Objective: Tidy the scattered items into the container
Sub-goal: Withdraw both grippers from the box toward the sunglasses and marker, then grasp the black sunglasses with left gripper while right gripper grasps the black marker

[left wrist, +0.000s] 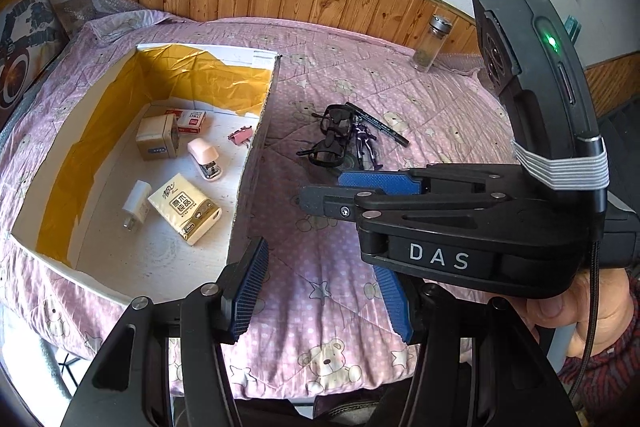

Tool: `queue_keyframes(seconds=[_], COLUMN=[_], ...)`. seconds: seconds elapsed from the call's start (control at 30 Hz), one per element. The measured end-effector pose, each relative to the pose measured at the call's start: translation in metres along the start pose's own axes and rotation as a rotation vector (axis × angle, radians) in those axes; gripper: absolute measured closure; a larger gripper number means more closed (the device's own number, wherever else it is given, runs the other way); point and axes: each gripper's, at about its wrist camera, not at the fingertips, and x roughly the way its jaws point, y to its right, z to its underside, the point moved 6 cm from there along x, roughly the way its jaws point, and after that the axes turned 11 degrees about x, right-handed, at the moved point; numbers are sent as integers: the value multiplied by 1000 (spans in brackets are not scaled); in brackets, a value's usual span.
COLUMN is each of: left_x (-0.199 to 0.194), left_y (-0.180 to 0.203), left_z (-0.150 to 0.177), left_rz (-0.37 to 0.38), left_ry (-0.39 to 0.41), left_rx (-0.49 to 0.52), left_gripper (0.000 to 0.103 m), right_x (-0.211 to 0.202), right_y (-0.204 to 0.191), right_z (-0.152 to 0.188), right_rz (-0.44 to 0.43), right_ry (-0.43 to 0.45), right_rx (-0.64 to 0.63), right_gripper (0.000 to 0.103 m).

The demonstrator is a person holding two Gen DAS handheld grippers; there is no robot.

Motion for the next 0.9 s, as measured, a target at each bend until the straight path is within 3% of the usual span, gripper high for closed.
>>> queue_keyframes(seconds=[0.4,0.9], left_x=[25,74], left_y=[23,27], left_z=[-11,-58], left_rz=[22,34], left_ry=[-27,-54], left_rx=[35,56], left_gripper=[47,47], right_x=[-12,-12], right_y=[66,144], right_z=[8,-10], right_rz=[-13,-14], right_ry=[49,99], right_rx=[178,357], right_gripper=[65,65])
